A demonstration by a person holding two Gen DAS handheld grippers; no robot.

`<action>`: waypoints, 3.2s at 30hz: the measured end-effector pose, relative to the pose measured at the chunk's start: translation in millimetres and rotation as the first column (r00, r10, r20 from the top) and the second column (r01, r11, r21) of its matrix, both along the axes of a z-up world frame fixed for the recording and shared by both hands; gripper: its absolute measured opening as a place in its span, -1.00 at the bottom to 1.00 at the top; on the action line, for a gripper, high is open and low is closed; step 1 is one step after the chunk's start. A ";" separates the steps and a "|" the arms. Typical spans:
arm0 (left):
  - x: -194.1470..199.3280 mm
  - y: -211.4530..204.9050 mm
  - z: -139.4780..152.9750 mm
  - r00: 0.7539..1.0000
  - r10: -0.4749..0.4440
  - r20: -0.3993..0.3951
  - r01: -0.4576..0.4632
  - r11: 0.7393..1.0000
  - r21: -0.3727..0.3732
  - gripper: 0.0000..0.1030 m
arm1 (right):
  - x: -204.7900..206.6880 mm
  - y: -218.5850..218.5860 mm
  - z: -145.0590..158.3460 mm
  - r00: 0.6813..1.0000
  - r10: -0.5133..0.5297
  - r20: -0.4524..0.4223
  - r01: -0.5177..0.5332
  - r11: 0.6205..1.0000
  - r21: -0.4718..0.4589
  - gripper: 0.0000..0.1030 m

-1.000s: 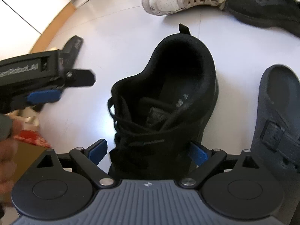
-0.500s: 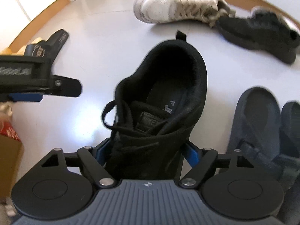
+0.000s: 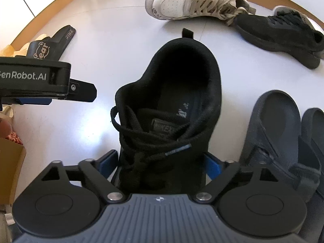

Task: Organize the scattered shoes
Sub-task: 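Lower the black sneaker with the right tool at the end of the shoe row, then reach the left tool to the second black sneaker by the white sneakers and grasp it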

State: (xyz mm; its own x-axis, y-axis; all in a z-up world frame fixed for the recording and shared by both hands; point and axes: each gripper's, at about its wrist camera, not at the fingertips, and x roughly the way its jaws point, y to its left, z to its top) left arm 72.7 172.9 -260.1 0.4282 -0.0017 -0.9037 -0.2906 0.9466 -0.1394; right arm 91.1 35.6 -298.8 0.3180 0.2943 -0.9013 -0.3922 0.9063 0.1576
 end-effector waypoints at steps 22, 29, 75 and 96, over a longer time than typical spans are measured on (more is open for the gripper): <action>-0.9 0.7 -12.7 0.999 0.015 -0.030 -0.015 1.000 -0.020 0.79 | 0.1 -27.3 -4.1 0.992 -0.125 0.029 0.127 0.991 -0.044 0.61; -1.3 -0.8 -11.3 1.000 0.001 -0.018 -0.001 1.000 -0.011 0.79 | 7.3 -33.2 -0.9 0.993 -0.112 -0.039 0.111 0.994 -0.007 0.72; 193.2 -169.5 40.5 0.877 -0.456 0.151 0.457 0.889 0.032 0.68 | 3.7 -297.3 68.8 0.942 -0.308 0.132 0.283 0.942 0.178 0.73; 306.5 -255.1 2.9 0.802 -0.556 0.220 0.551 0.830 0.090 0.70 | -3.3 -326.1 53.6 0.929 -0.355 0.099 0.338 0.928 0.157 0.73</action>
